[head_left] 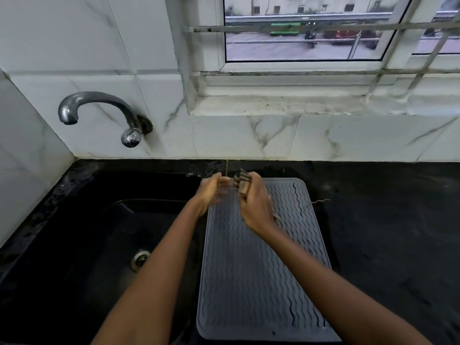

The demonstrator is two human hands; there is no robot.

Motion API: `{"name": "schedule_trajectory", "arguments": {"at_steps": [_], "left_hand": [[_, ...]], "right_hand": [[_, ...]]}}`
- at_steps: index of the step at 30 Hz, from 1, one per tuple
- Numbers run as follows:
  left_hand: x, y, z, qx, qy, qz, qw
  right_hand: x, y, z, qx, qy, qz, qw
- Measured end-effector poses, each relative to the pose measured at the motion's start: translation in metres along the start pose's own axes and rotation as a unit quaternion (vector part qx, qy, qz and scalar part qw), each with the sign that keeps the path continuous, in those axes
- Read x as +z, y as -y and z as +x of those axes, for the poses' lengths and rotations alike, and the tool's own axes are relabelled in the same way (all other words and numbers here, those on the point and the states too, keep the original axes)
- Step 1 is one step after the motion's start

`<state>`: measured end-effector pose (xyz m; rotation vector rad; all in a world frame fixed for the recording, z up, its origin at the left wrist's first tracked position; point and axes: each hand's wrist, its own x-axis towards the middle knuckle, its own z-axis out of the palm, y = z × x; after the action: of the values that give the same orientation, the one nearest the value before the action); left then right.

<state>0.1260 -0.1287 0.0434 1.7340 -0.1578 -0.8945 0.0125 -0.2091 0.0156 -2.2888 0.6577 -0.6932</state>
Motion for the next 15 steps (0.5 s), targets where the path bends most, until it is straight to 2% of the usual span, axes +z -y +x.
{"name": "schedule_trajectory", "arguments": {"at_steps": [2, 4, 5, 6, 8, 11, 15], "left_hand": [[-0.005, 0.001, 0.016, 0.017, -0.056, -0.019, 0.998], [-0.013, 0.002, 0.031, 0.012, -0.072, -0.012, 0.997], [-0.018, 0.003, 0.037, 0.009, -0.076, 0.001, 0.997], [-0.022, 0.004, 0.043, 0.005, -0.079, 0.017, 0.997], [-0.028, 0.005, 0.055, -0.006, -0.063, 0.041, 0.997], [-0.033, 0.007, 0.071, -0.023, -0.020, 0.067, 0.997], [-0.037, 0.013, 0.083, -0.024, -0.043, 0.080, 0.996]], "right_hand": [[0.019, 0.004, 0.016, -0.002, 0.083, -0.088, 0.993], [0.037, 0.002, 0.017, -0.052, 0.221, -0.216, 0.950], [0.045, -0.003, 0.012, -0.093, 0.252, -0.267, 0.925], [0.050, -0.008, 0.008, -0.130, 0.252, -0.293, 0.913], [0.056, -0.017, 0.011, -0.163, 0.219, -0.286, 0.918], [0.063, -0.021, 0.036, -0.169, 0.212, -0.280, 0.921], [0.079, -0.023, 0.071, -0.145, 0.181, -0.287, 0.930]]}}
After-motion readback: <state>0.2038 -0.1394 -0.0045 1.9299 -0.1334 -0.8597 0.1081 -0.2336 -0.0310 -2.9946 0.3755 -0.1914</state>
